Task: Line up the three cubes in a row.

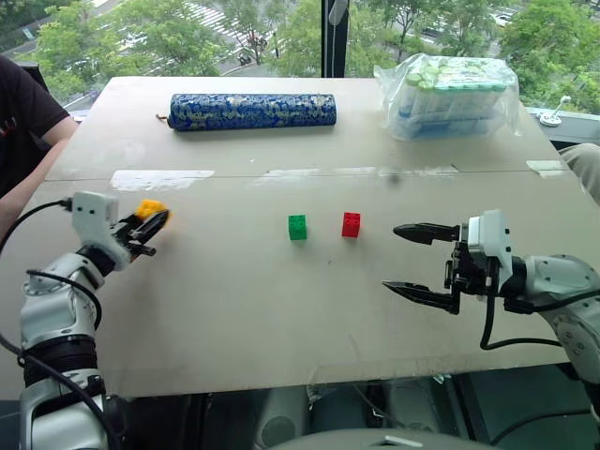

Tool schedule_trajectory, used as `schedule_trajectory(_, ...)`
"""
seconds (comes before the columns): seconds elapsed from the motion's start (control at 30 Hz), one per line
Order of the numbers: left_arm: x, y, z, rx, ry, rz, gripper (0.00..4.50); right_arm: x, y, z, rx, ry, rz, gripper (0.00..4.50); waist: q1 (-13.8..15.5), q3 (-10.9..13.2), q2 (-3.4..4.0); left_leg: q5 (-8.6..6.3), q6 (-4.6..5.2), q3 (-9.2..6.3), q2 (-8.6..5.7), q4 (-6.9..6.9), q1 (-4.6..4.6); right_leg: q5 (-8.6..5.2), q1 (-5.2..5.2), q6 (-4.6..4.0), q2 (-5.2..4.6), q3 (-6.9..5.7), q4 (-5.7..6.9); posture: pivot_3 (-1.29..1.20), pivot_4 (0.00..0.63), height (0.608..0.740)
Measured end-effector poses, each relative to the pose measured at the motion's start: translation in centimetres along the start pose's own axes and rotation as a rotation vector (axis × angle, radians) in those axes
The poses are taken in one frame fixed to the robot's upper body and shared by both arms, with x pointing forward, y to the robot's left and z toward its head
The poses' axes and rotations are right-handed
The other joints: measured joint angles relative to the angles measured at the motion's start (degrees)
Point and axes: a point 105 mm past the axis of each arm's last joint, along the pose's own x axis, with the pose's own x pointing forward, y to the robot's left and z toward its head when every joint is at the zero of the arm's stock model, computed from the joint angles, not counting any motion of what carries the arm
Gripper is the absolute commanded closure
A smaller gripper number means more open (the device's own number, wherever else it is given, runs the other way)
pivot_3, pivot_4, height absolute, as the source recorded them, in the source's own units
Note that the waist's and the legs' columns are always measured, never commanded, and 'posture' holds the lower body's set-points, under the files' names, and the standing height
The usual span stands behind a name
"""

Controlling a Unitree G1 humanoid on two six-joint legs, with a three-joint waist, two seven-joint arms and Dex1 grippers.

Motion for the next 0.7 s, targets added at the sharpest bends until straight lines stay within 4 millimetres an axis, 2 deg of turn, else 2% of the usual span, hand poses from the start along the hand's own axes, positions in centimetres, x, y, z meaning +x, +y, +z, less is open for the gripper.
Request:
schedule_trajectory(0.13,2.6,-5.0,1.3,0.138,0.096,-0.460,3.20,-0.6,0.1,-0.3,0.010,0.026,-0.016,0.15,0.2,0.0,0.07,0.00,0.01,0.03,-0.01,0.01,-0.03,0.00,-0.01,0.00,0.11,-0.65,0.00,0.00,0.150,0.740)
schedule_trajectory(0.27,4.5,-6.5,1.4,0.279,0.199,-0.706,3.20,-1.1,0.5,-0.3,0.007,0.037,-0.030,0.15,-0.2,0.0,0.07,0.13,0.26,0.14,0.03,0.03,-0.05,-0.01,0.03,0.01,0.37,-0.60,0.01,0.00,0.150,0.740)
schedule_trajectory(0.47,5.4,-6.2,0.4,0.369,0.299,-0.796,3.20,-1.6,0.9,-0.5,0.007,0.054,-0.067,0.15,-0.7,0.0,0.06,0.08,0.34,0.18,0.06,0.06,-0.11,0.10,0.02,0.26,0.42,-0.60,0.01,0.00,0.150,0.740)
schedule_trajectory(0.7,5.4,-6.2,-0.8,0.384,0.326,-0.810,3.20,-1.8,1.4,-0.3,-0.001,0.059,-0.105,0.15,-1.1,0.0,0.04,0.03,0.41,0.12,0.09,0.15,-0.14,-0.06,0.03,0.38,0.38,-0.64,0.01,0.00,0.150,0.740)
